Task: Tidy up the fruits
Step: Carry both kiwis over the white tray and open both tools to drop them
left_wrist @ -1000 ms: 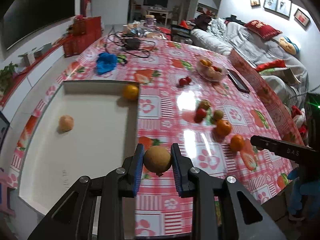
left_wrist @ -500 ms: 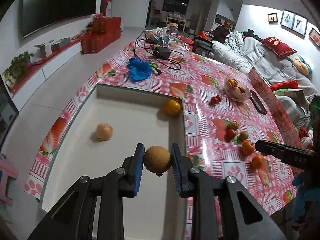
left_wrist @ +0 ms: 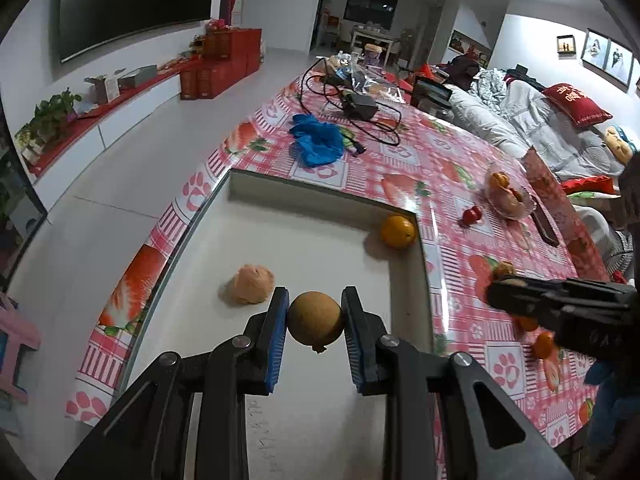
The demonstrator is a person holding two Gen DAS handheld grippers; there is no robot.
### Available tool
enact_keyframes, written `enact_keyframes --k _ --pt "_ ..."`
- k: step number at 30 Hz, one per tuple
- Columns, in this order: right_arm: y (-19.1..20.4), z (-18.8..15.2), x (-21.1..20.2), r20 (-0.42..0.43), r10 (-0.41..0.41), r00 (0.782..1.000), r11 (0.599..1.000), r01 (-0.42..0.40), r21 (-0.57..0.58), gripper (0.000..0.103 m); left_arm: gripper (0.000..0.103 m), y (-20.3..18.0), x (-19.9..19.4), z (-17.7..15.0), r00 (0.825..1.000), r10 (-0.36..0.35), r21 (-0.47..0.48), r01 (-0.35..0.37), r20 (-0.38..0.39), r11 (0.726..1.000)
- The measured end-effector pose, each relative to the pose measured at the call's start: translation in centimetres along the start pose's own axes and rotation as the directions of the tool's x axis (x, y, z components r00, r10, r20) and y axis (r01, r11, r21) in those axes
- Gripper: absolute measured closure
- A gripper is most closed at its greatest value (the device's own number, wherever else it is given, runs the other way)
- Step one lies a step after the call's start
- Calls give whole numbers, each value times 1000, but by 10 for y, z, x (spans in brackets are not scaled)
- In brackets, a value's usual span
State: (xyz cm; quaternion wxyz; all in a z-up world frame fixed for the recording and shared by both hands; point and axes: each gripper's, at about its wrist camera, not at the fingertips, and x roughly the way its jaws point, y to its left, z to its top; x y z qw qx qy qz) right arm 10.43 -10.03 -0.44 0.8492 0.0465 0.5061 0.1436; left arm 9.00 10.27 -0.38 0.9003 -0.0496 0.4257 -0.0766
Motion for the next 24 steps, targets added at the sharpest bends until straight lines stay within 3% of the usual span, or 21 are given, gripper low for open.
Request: enact_keyframes --k 5,14,15,17,18,19,24 --pt "31 9 39 -60 34 998 998 -37 -45 76 73 5 19 -12 999 22 9 -22 -46 1000" --pt "45 16 73 -113 56 992 997 -62 -48 76 73 14 37 -29 994 51 6 -50 -94 999" --pt "47 16 75 -118 56 991 997 -63 -54 76 70 13 37 -30 994 55 8 -54 -91 998" --pt "50 16 78 -129 57 990 996 -66 -60 76 53 12 36 -30 994 59 16 -58 -90 998" --pt "51 15 79 -133 58 989 996 -67 -62 76 35 11 36 -30 994 63 15 -62 -87 998" --pt "52 15 80 -136 58 989 996 -67 -64 76 25 10 34 -31 995 70 14 -70 -75 997" --pt "51 13 76 -135 67 989 996 -75 -55 76 22 7 30 -31 995 80 20 -79 -67 997"
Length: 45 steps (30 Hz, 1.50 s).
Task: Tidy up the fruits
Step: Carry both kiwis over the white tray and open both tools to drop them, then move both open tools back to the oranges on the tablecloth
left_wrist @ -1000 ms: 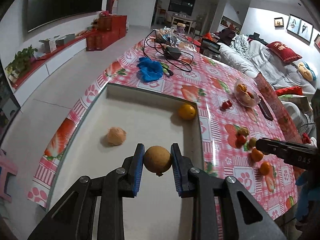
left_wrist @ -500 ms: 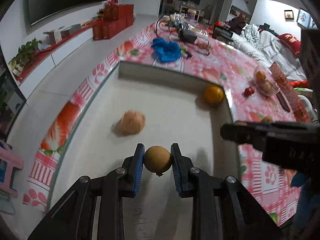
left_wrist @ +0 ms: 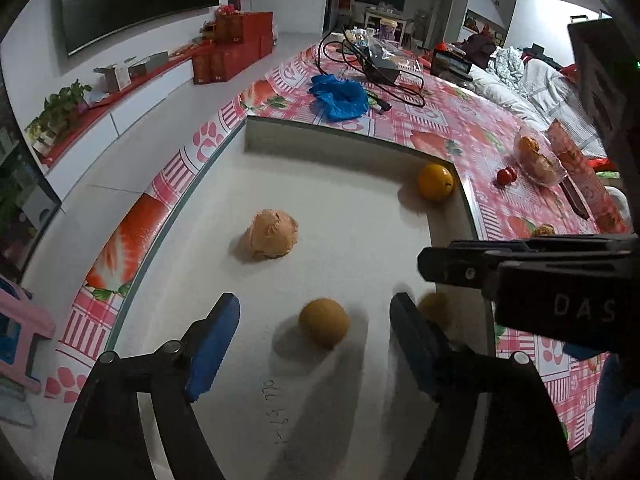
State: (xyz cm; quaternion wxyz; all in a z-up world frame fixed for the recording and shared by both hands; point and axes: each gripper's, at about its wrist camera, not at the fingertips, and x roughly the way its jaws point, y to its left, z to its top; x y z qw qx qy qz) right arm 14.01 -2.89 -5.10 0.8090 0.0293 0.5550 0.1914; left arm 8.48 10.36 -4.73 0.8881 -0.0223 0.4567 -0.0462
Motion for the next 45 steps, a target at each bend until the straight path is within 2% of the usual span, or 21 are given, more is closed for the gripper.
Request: enact_keyframes --k 2,3,4,6,11,12,13,20,25,32,37,41,45 --pt "-1 -1 -3 2 -3 1000 1000 3 3 76 22 0 -1 -1 1000 11 -6 -11 -4 1000" --pt "-2 -3 -6 6 -2 1000 1000 2 6 71 21 0 -2 -2 1000 14 -9 -14 -5 1000" --pt "-2 -3 -8 12 -3 1000 1000 3 7 47 21 0 -2 -3 1000 17 -13 -17 -7 1000" --pt "-1 -6 -17 41 7 999 1000 -7 2 27 21 -1 -4 -4 1000 20 -17 -20 -10 1000" --pt "1 -11 -32 78 -35 996 999 36 -19 27 21 -6 -13 -7 1000 23 -17 -23 -13 1000" --pt "-1 -14 -35 85 -40 996 999 41 -9 18 21 -8 -15 -8 1000 24 -14 -24 -13 1000" --pt "-3 -16 -37 92 -48 995 999 48 1 0 20 -11 -17 -8 1000 24 -8 -24 -14 1000" --pt "-31 -34 -62 135 -79 988 995 71 65 0 20 -38 -32 -9 1000 23 47 -22 -4 999" --pt "-68 -60 -84 155 -113 981 985 91 145 0 20 -62 -37 -11 1000 13 88 -12 -8 996" --pt "-129 -105 -116 180 -204 962 947 148 283 0 20 -102 -41 -21 1000 -11 163 14 -19 987" --pt "-168 -139 -129 166 -271 948 903 191 384 0 20 -125 -39 -29 999 -22 208 31 -41 978" --pt "-184 -163 -131 153 -290 945 882 201 427 0 20 -139 -40 -37 998 -24 237 35 -52 971" --pt "-186 -181 -125 129 -320 939 877 242 414 0 20 -148 -38 -42 998 -19 255 36 -67 966"
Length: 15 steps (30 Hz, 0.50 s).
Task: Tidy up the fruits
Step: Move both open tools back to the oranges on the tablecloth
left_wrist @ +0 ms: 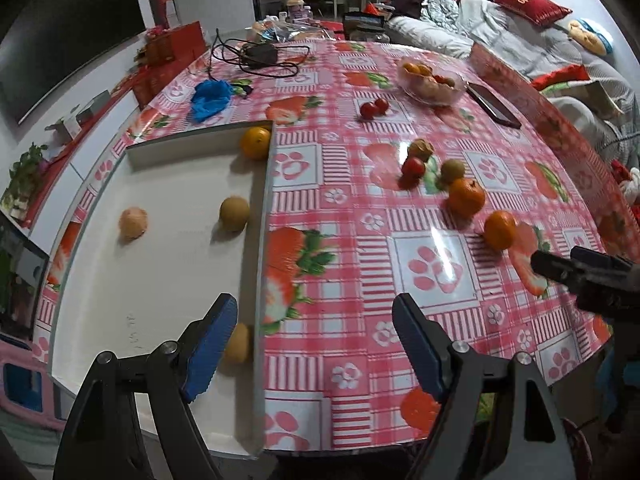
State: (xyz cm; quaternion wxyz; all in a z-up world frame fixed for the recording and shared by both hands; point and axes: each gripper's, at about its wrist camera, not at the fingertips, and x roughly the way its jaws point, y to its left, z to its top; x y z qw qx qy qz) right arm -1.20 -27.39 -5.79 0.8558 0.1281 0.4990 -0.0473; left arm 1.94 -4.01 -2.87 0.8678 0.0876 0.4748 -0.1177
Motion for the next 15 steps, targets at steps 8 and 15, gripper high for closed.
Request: enact_keyframes --k 8,15 --pt "11 -17 16 -17 -41 999 994 39 -101 0 20 -14 0 -2 1000 -2 25 2 -12 1000" --pt "25 -22 29 9 -104 995 977 104 -188 0 20 -17 3 -2 1000 2 25 -1 -26 1000"
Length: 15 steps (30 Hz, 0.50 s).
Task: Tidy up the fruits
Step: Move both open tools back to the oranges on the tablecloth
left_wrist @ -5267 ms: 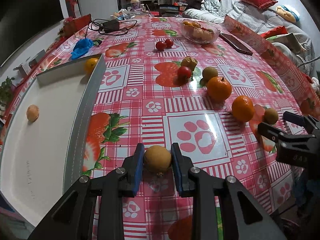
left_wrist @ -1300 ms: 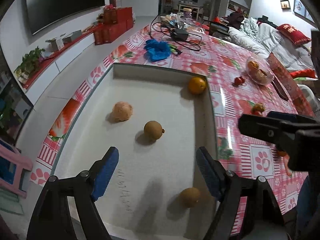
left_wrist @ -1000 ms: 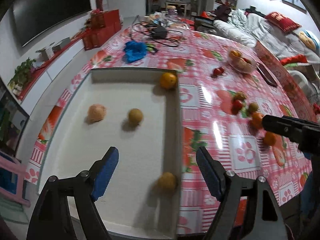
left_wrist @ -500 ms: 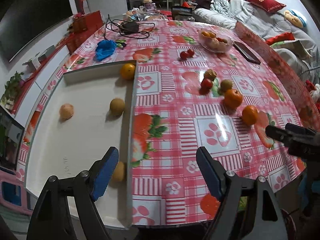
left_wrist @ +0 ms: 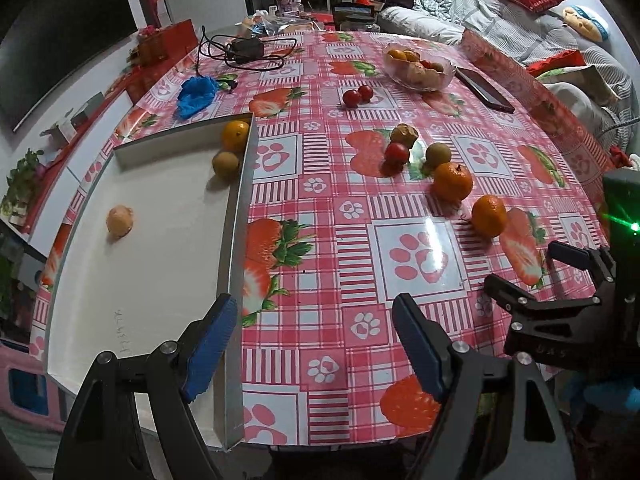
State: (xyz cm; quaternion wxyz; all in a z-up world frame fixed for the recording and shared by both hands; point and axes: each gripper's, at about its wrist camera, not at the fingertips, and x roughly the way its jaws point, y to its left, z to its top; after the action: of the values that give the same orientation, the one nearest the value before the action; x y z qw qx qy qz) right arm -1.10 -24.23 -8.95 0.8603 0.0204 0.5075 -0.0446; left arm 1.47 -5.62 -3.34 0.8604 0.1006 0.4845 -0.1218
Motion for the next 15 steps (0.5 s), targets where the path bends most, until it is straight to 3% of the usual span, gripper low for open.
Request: enact_keyframes --k 6,15 --pt "-1 8 6 33 0 999 1000 0 -2 0 20 -6 3 2 1000 -7 9 7 -6 1000" --pt "13 30 17 -6 2 1000 1000 -2 -12 0 20 1 4 2 1000 3 -9 -3 -18 1000"
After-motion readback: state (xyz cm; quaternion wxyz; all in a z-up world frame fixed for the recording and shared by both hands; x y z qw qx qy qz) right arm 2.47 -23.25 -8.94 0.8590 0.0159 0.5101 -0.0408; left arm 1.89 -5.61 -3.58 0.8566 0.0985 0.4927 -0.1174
